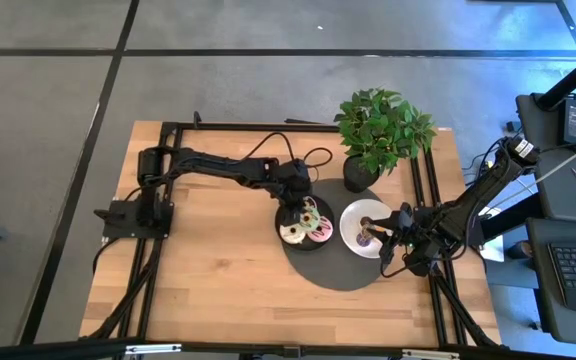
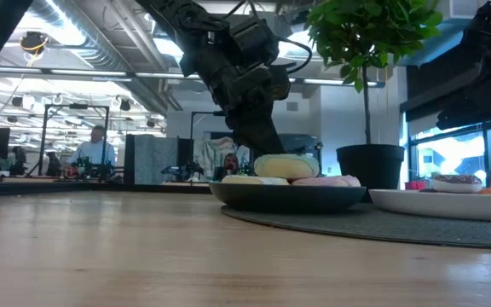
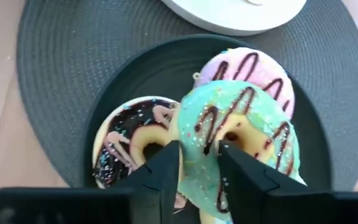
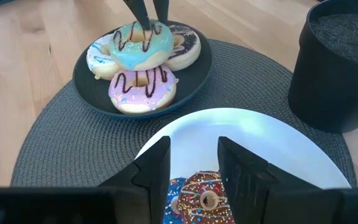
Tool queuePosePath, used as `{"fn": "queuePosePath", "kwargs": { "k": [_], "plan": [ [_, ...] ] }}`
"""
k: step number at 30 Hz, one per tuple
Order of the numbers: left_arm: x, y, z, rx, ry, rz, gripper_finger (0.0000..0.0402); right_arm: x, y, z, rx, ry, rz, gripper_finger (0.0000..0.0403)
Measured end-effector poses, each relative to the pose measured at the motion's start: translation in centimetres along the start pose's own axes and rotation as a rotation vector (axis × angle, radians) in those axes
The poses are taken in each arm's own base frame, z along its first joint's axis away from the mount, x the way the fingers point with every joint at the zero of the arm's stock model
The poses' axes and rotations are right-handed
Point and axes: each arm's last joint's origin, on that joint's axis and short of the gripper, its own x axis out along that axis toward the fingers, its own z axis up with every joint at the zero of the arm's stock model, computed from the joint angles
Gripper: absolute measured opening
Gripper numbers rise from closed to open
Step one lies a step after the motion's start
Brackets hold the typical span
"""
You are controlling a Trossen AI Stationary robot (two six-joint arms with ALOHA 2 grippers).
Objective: Pick & Place donuts
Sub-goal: Put the large green donut on the black plate, then return to Home Position
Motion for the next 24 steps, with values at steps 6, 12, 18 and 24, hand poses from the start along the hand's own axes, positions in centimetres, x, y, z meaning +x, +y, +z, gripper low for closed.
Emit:
{"fn": "queuePosePath", "kwargs": {
  "k": [6, 12, 18, 24],
  "plan": [
    [-0.8, 0.3, 0.5, -0.045, 0.051, -0.005, 0.0144, 0.0, 0.0, 0.0, 0.000, 0.000, 0.000, 0.0136],
    [-4.1, -0.4, 1.8, 0.030, 0.040, -0.021, 0.0159, 0.0, -0.1, 0.0, -0.007, 0.004, -0.004, 0.0136],
    [-8.3, -3.8, 0.4, 0.154, -0.120, -0.172, 0.0156, -0.6, -0.2, -0.2, -0.041, 0.041, 0.037, 0.0136],
    [-11.4, -6.1, -5.1, 0.120, -0.349, -0.169, 0.0157, -2.3, -1.0, 0.0, -0.108, -0.032, 0.093, 0.0136]
  ]
}}
